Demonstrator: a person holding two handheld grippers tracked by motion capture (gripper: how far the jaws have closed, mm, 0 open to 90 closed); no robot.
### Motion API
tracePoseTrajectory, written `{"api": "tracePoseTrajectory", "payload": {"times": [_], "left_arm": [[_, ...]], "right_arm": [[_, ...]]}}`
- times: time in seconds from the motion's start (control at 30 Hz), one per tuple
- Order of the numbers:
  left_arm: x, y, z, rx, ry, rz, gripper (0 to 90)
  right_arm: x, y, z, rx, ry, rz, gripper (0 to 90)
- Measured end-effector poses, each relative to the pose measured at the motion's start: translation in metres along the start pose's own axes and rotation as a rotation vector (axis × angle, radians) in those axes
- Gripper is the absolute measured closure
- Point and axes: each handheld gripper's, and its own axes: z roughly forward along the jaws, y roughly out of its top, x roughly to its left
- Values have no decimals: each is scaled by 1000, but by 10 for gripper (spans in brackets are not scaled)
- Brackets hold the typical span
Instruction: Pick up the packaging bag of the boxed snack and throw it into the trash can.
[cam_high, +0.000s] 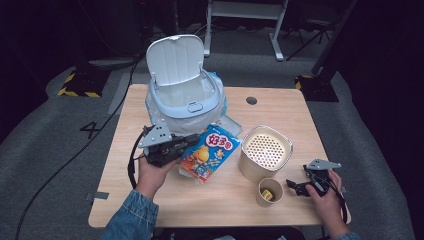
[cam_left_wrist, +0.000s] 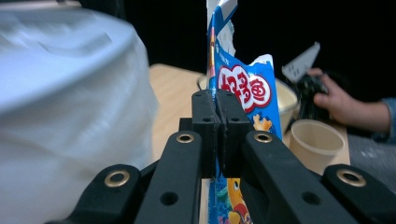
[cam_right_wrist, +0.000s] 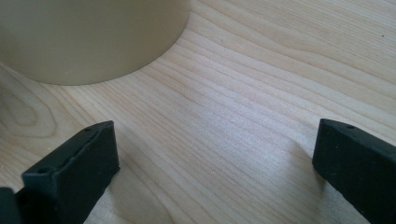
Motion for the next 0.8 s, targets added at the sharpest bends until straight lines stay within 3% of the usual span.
{"api": "tracePoseTrajectory", "payload": {"times": [0.1, 0.27, 0.67, 0.8], "left_arm": [[3, 9, -7, -65, 23, 1, 877], [7, 17, -9, -112, 27, -14, 878], [13, 55, -12, -122, 72, 8, 878], [13, 72, -13, -120, 84, 37, 878]], "right_arm": [[0, 0, 0, 0, 0, 0, 3], [0, 0, 0, 0, 0, 0, 3], [0, 0, 0, 0, 0, 0, 4], [0, 0, 0, 0, 0, 0, 3]]}}
